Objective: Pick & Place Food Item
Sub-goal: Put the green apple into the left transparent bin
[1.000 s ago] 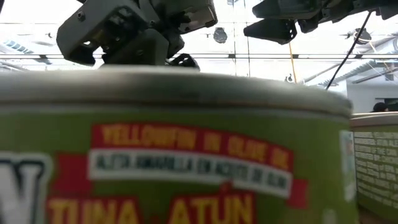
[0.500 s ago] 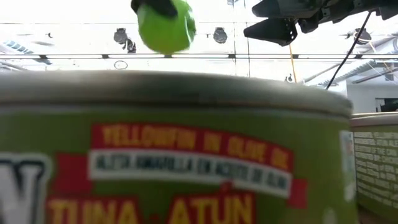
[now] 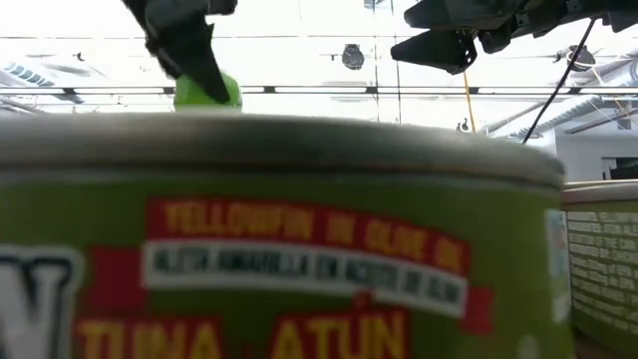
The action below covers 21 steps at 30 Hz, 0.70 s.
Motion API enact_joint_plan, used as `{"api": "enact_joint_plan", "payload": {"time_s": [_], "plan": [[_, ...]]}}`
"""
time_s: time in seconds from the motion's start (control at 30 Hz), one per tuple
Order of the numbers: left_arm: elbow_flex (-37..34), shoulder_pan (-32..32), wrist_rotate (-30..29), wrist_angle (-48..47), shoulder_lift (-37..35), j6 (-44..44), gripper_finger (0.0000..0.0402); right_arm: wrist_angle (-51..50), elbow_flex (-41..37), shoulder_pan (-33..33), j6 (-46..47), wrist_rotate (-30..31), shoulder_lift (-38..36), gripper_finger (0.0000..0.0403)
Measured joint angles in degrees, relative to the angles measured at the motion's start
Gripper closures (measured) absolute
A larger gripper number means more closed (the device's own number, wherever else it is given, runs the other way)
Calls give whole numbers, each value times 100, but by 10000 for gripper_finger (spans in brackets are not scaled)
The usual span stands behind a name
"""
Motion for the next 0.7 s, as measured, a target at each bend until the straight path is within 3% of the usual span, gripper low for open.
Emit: {"api": "enact_joint_plan", "payload": {"time_s": [0.17, 0.33, 0.5, 0.7], "plan": [[-911, 495, 684, 1206, -147, 72, 73, 15, 0, 0, -9, 2, 0, 80], [-1336, 813, 1249, 1807, -146, 116, 73, 15, 0, 0, -17, 4, 0, 80], [-1558, 933, 1512, 1925, -145, 43, 72, 15, 0, 0, -20, 16, 0, 80], [-1652, 976, 1645, 1902, -144, -59, 43, 15, 0, 0, -20, 22, 0, 80]]}}
